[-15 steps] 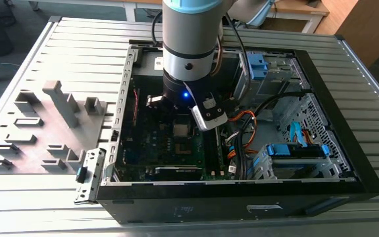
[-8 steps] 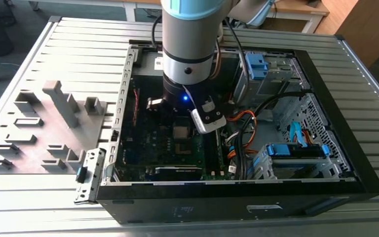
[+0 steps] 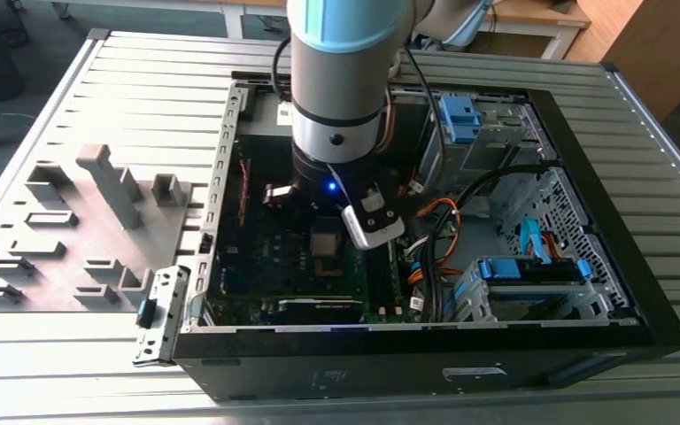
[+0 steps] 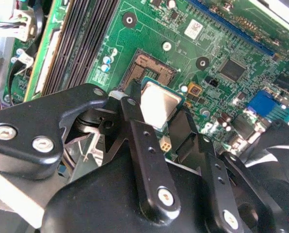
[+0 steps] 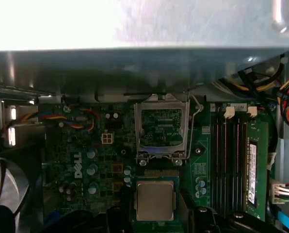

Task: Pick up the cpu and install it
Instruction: 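Place the cpu into insertion slot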

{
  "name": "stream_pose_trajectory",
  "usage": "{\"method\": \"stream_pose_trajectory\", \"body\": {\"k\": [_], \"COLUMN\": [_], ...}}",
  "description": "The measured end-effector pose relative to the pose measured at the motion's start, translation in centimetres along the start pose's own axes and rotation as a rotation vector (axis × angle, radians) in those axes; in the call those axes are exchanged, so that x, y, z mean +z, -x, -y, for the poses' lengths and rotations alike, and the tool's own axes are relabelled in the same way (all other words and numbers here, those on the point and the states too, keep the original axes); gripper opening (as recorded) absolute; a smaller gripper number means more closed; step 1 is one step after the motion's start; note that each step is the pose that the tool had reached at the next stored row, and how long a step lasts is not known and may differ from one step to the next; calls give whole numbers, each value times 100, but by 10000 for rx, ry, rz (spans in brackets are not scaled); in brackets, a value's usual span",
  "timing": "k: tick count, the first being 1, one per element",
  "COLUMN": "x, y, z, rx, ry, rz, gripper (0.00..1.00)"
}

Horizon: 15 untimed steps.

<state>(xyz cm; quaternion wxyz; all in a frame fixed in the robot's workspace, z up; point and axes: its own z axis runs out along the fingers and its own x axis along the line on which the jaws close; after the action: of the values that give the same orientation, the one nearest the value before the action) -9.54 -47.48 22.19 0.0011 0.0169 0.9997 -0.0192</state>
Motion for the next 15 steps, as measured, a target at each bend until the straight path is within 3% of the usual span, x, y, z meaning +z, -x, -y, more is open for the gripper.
{"method": "stream_pose_trajectory", "body": {"k": [3, 15], "x": [41, 86], "y": [0, 0], "z": [5, 4], "rx": [0, 0], "ry": [1, 1], "rz": [4, 4], "gripper": [47, 47]}}
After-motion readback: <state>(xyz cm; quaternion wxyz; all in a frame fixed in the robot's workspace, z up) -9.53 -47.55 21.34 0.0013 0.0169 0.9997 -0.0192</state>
